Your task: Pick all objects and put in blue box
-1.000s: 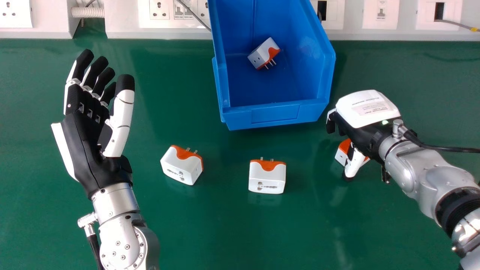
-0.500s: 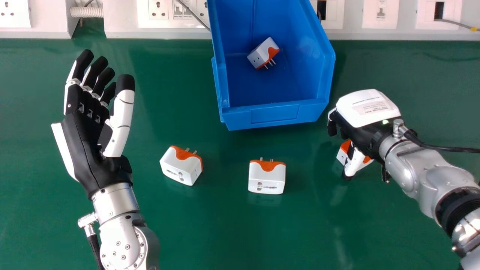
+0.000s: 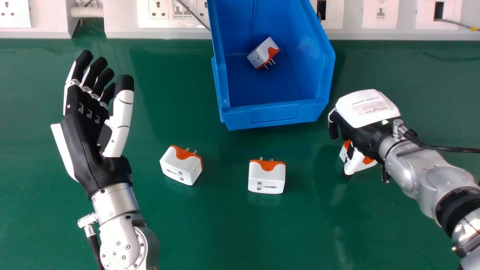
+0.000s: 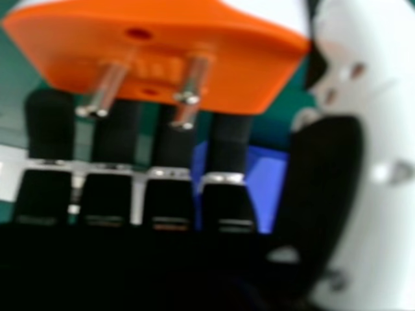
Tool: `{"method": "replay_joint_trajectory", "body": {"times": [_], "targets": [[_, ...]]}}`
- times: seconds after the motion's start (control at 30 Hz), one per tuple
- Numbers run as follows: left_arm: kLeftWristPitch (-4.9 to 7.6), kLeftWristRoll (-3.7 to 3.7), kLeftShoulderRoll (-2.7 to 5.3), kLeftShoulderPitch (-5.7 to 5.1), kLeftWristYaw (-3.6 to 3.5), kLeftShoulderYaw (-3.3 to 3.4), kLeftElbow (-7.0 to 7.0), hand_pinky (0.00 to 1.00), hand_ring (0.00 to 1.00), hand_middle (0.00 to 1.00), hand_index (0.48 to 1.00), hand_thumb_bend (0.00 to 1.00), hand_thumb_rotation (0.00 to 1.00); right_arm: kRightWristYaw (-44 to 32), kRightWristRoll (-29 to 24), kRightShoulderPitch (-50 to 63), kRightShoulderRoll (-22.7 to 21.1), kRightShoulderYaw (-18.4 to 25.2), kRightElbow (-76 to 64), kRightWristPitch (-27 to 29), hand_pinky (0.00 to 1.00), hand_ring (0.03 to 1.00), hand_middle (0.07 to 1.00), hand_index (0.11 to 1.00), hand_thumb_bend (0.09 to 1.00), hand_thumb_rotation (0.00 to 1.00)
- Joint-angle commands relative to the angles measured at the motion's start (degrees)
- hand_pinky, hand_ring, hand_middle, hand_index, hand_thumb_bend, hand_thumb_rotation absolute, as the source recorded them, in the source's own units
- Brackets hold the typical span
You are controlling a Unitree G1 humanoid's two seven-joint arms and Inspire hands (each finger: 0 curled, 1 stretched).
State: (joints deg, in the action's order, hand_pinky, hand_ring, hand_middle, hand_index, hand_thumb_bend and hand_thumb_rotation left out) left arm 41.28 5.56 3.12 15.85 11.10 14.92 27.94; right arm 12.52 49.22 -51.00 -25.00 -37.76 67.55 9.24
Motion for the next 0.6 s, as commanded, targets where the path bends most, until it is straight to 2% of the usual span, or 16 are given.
{"method": "replay_joint_trajectory", "body": {"times": [0.0,0.13,0.3,0.57], "targets": [[0.77,-0.57,-0.21,0.43,0.09,-0.25,-0.83,0.78,0.80,0.81,0.815,0.70,0.40,1.4,-0.3,-1.0,-0.8,0.9,-0.1,-1.0,0.34,0.447,0.529,0.563,0.509,0.01],[0.68,-0.72,-0.22,0.52,0.36,-0.26,-0.83,0.78,0.80,0.80,0.815,0.70,0.40,1.1,-0.3,-1.2,-0.7,0.9,0.0,-1.0,0.33,0.440,0.523,0.566,0.505,0.01],[1.16,-0.79,-0.36,0.80,0.36,-0.22,-0.28,0.78,0.80,0.80,0.815,0.70,0.40,1.7,-0.2,-1.2,-1.0,1.0,-0.8,-0.7,0.32,0.436,0.518,0.567,0.502,0.00],[1.73,-0.20,-0.38,1.01,-0.35,-0.30,0.26,0.78,0.80,0.80,0.815,0.70,0.40,2.6,-0.5,-1.5,-1.6,1.4,-1.4,0.2,0.32,0.431,0.514,0.568,0.499,0.00]]}}
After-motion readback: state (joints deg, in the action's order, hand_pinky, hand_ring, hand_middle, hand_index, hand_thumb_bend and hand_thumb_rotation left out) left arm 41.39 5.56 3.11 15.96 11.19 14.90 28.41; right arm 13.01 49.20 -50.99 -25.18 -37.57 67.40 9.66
